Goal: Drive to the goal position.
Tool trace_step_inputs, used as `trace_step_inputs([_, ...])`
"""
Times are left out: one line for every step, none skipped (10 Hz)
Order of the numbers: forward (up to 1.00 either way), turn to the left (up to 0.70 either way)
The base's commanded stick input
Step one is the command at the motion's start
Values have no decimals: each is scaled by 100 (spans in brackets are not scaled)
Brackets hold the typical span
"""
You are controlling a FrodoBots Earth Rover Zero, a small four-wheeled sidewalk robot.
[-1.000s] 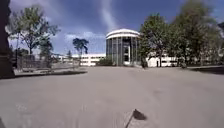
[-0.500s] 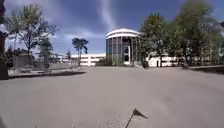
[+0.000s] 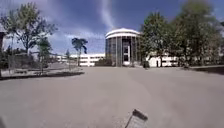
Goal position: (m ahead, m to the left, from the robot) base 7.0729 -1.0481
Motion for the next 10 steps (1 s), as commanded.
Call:
trace_step_inputs([70, 41])
trace_step_inputs([70, 41])
trace_step_inputs([70, 41])
trace_step_inputs([70, 41])
trace_step_inputs([70, 21])
trace_step_inputs([70, 6])
trace_step_inputs([70, 6])
trace_step_inputs([70, 6])
trace_step_inputs([70, 6])
trace_step_inputs([70, 6])
